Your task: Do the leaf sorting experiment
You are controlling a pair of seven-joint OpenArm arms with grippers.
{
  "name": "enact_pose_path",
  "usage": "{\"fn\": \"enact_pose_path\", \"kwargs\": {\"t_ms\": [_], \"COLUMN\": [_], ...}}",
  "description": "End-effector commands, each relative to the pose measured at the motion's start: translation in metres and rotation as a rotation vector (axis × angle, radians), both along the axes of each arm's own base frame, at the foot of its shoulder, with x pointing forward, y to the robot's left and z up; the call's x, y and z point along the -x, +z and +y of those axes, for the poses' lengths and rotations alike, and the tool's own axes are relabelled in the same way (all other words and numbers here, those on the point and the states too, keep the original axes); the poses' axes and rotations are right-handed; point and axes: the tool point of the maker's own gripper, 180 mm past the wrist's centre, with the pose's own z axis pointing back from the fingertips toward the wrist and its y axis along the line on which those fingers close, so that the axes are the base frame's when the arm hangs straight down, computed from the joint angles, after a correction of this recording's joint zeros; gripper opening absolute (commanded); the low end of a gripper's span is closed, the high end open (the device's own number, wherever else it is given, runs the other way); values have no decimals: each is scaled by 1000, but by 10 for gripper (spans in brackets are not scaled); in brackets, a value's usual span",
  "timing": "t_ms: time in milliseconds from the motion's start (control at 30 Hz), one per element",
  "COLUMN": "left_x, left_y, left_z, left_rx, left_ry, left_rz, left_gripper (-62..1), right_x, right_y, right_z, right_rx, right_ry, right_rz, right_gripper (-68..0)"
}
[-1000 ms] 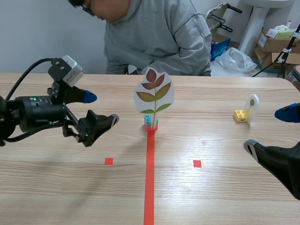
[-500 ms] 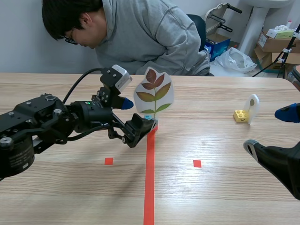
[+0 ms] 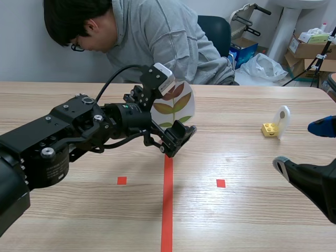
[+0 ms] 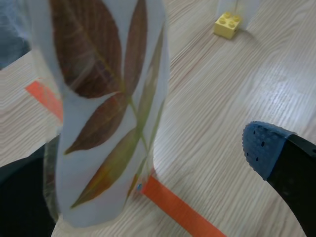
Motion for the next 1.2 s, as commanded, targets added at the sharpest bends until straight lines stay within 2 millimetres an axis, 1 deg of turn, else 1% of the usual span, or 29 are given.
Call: {"fn": "enact_pose_path", "kwargs": {"t_ms": [0,33,200,367,667,800,833,1033,1100,1167], "left_x": [-8,-8,-10,-10,-11,-11,-11,-11,-8,-9], "left_y": [16,16,15,15,17,17,18,19,20,27], "left_z": [-1,-1,1,1,0,0,0,2,7,19], "left_rx": [30,27,15,15,25,12,15,25,40,66], "left_ry": [14,15,28,28,26,19,19,21,20,42], "left_rz": [-40,-42,-49,-49,-60,-74,-77,-77,-62,-63], "left_gripper": [-34,-55,-216,-359,-551,-559,-570,-569,-569,-569], "right_x": [-4,-4,-4,-4,-4,-4,-4,-4,-4,-4], "right_y": [7,7,7,7,7,7,7,7,7,7], "right_z": [-1,-1,-1,-1,-1,-1,-1,-1,-1,-1], "right_rx": [-3,-3,-3,-3,-3,-3,-3,-3,-3,-2], "right_ry": [6,6,6,6,6,6,6,6,6,7], "right_rz": [-26,-26,-26,-26,-26,-26,-26,-26,-26,-26], "right_gripper": [-126,-126,-126,-126,-126,-126,-126,-126,-126,-126]}}
